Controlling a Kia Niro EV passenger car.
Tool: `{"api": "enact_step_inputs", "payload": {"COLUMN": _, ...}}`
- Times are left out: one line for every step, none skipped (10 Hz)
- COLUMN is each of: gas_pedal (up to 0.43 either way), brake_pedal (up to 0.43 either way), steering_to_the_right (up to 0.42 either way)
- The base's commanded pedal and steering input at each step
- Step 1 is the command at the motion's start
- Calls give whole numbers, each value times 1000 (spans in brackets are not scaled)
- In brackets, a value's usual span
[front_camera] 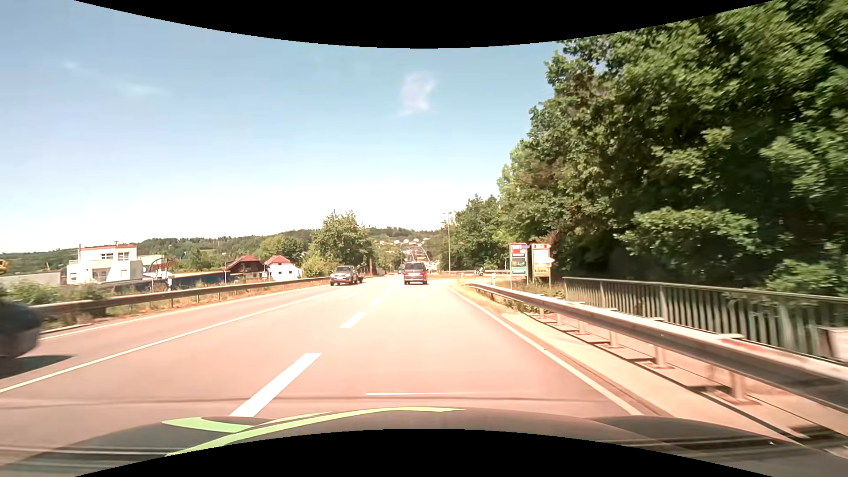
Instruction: Follow the waypoints while adhering to traffic rules and regulations
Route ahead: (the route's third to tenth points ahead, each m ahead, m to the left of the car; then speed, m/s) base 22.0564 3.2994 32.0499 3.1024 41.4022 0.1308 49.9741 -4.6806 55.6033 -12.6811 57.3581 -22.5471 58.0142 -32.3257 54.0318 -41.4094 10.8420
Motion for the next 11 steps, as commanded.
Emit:
{"api": "enact_step_inputs", "payload": {"gas_pedal": 0, "brake_pedal": 171, "steering_to_the_right": -1}}
{"api": "enact_step_inputs", "payload": {"gas_pedal": 0, "brake_pedal": 177, "steering_to_the_right": 0}}
{"api": "enact_step_inputs", "payload": {"gas_pedal": 0, "brake_pedal": 177, "steering_to_the_right": 0}}
{"api": "enact_step_inputs", "payload": {"gas_pedal": 0, "brake_pedal": 183, "steering_to_the_right": 0}}
{"api": "enact_step_inputs", "payload": {"gas_pedal": 0, "brake_pedal": 183, "steering_to_the_right": 0}}
{"api": "enact_step_inputs", "payload": {"gas_pedal": 0, "brake_pedal": 189, "steering_to_the_right": 1}}
{"api": "enact_step_inputs", "payload": {"gas_pedal": 0, "brake_pedal": 189, "steering_to_the_right": 2}}
{"api": "enact_step_inputs", "payload": {"gas_pedal": 0, "brake_pedal": 195, "steering_to_the_right": 2}}
{"api": "enact_step_inputs", "payload": {"gas_pedal": 0, "brake_pedal": 195, "steering_to_the_right": 2}}
{"api": "enact_step_inputs", "payload": {"gas_pedal": 0, "brake_pedal": 195, "steering_to_the_right": 2}}
{"api": "enact_step_inputs", "payload": {"gas_pedal": 0, "brake_pedal": 195, "steering_to_the_right": 2}}
